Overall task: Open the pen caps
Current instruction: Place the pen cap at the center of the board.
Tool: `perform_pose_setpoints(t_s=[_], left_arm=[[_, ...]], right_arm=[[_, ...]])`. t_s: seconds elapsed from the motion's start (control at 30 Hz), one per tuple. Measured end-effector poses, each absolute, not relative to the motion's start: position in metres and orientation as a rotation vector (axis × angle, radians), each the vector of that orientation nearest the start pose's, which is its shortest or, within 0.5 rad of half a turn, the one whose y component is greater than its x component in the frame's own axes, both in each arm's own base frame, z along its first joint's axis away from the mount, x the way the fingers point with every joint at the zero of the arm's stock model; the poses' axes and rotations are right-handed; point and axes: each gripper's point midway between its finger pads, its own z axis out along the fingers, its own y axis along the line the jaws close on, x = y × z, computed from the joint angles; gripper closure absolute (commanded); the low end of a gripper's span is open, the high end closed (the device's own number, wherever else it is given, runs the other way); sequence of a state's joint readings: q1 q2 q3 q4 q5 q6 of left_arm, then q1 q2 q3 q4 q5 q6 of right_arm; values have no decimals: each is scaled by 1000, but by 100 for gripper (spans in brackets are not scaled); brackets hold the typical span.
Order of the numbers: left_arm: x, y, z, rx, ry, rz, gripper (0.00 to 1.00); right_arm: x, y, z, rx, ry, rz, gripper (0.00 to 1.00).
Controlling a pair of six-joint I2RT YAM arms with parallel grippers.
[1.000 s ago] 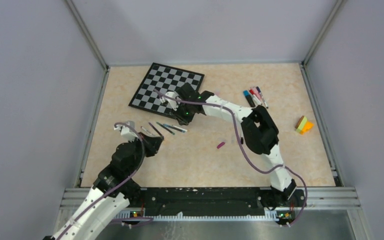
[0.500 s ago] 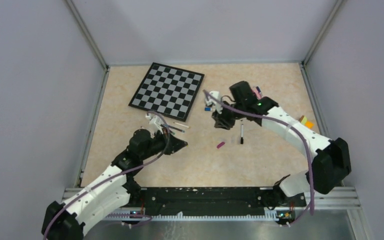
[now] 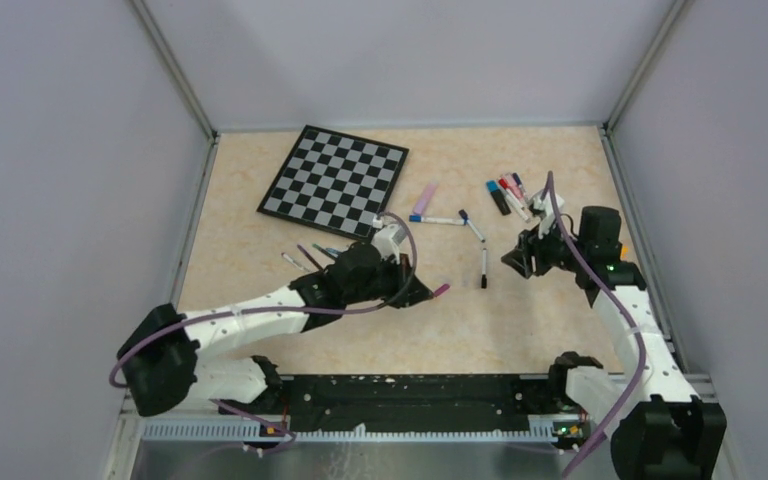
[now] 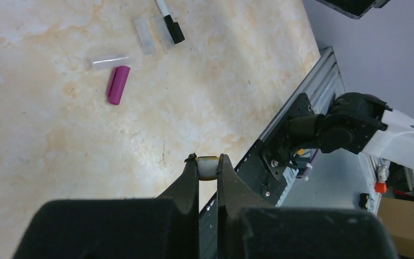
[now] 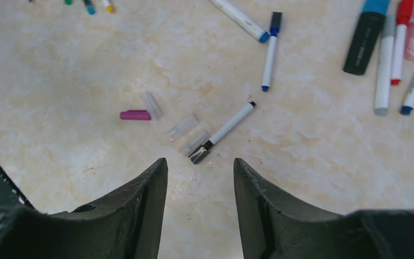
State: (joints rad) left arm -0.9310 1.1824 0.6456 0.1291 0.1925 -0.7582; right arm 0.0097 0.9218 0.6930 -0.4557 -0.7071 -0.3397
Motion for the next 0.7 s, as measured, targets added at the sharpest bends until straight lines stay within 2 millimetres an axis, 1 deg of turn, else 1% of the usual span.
perform_pose_setpoints(t_s=[0.07,0.17,0.27,0.43,0.57,0.7], left_arm=[[176,-349,155,348,2207,-1192,98],[182,-369,148,371,2226,-1151,98],[190,-387,144,384,2233,-1119,98],[204,-412,138,404,2234,-1084,98],[216,-442,130,418,2239,-1062,98],[224,-469,116,429,2265,-1028,97]], right_arm=[[261,93,154,-634,2034,574,52],[273,79,149,-527,2068,524,52],[281,73,146,-462,2085,498,52],[290,62,135,-368,2137,449,52],[295,52,132,-304,2160,387,52],[297,44,132,-262,2165,353,52]])
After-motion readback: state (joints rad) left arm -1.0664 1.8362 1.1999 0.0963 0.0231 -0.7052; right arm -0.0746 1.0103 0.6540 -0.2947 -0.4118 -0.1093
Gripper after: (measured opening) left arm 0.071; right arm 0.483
